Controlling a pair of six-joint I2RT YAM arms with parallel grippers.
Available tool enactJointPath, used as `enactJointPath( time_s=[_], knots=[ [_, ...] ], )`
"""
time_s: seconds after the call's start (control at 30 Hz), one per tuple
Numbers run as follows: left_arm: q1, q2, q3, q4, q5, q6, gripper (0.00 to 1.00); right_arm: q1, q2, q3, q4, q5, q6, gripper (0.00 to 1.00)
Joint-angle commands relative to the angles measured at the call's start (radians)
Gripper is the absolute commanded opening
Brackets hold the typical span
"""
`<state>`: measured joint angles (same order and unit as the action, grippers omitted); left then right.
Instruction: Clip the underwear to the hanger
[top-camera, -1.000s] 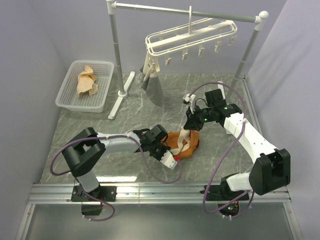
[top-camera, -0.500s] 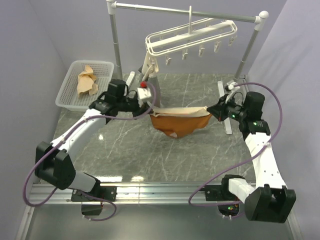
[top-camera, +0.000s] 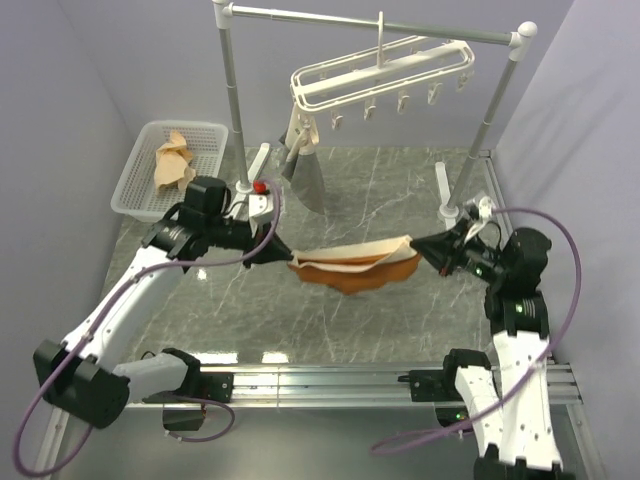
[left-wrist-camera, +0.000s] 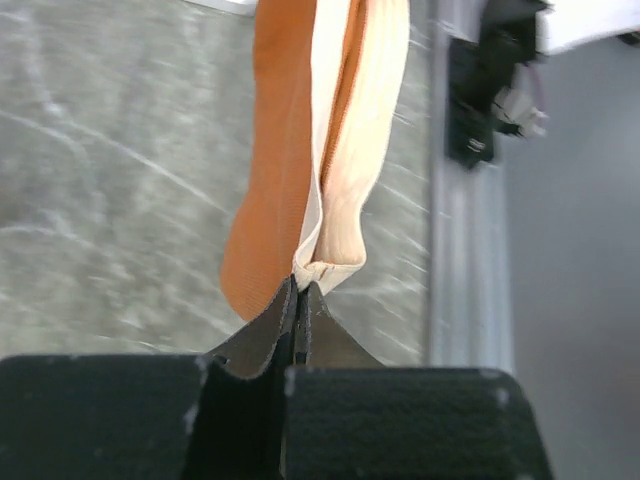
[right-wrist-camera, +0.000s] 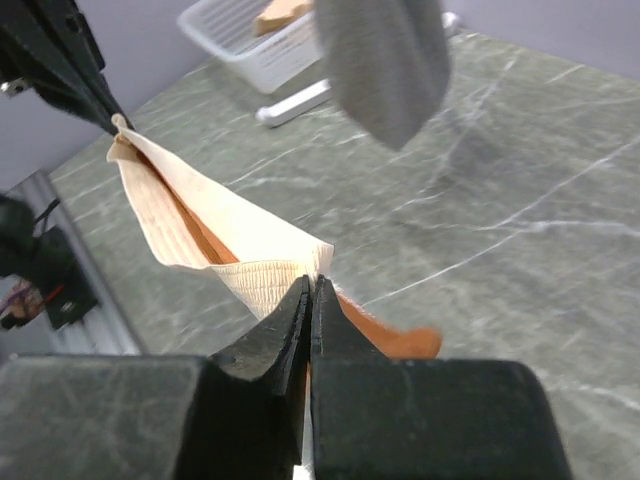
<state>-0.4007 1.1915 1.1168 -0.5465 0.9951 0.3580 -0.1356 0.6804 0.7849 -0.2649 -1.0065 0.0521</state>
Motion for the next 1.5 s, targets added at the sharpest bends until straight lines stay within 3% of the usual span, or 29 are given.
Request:
enactJointPath(
  time_s=[0.0, 0.07, 0.17, 0.23, 0.27, 0.47, 0.57, 0.6, 0.8, 0.87, 1.0, 1.1, 1.23, 1.47],
  knots=[
    [-0.021, -0.079, -0.017, -0.213, 0.094, 0.09, 0.01, -0.007, -0.141, -0.024, -0.158, -0.063, 0.008, 0.0],
    [-0.024, -0.086, -0.018, -0.269, 0.103, 0.099, 0.0, -0.007, -0.182, -0.036, -0.203, -0.047, 0.052, 0.0],
    [-0.024, -0.05, -0.055, -0.204, 0.044, 0.0, 0.01, -0.007, -0.196, -0.085, -0.139, 0.073, 0.143, 0.0],
    [-0.024, 0.02, -0.087, -0.029, -0.01, -0.177, 0.0, -0.009, -0.119, -0.127, -0.091, 0.164, 0.187, 0.0],
    [-0.023, 0.054, -0.074, 0.009, -0.08, -0.213, 0.01, -0.007, -0.079, -0.133, -0.059, 0.186, 0.195, 0.0],
    [-0.023, 0.333, -0.042, 0.302, -0.159, -0.352, 0.11, 0.005, 0.264, -0.219, 0.146, 0.268, 0.23, 0.04],
    [-0.01, 0.46, -0.019, 0.419, -0.179, -0.442, 0.13, 0.01, 0.395, -0.242, 0.261, 0.308, 0.272, 0.2],
    [-0.01, 0.494, -0.012, 0.434, -0.202, -0.453, 0.17, 0.014, 0.448, -0.234, 0.263, 0.322, 0.276, 0.38],
    [-0.003, 0.498, 0.049, 0.415, -0.404, -0.429, 0.31, 0.017, 0.553, -0.138, 0.208, 0.41, 0.204, 0.56],
    [0.005, 0.452, 0.008, 0.443, -0.409, -0.432, 0.32, 0.016, 0.524, -0.124, 0.196, 0.39, 0.189, 0.56],
    [0.007, 0.271, -0.115, 0.51, -0.411, -0.41, 0.47, 0.03, 0.447, -0.151, 0.216, 0.254, 0.178, 0.51],
    [0.007, 0.223, -0.172, 0.499, -0.443, -0.444, 0.48, 0.1, 0.439, -0.165, 0.217, 0.255, 0.144, 0.45],
    [0.003, 0.238, -0.227, 0.54, -0.351, -0.539, 0.48, 0.183, 0.522, -0.151, 0.248, 0.287, 0.137, 0.38],
    [-0.009, 0.431, -0.155, 0.614, -0.378, -0.668, 0.46, 0.218, 0.772, -0.033, 0.299, 0.375, 0.118, 0.32]
  ],
)
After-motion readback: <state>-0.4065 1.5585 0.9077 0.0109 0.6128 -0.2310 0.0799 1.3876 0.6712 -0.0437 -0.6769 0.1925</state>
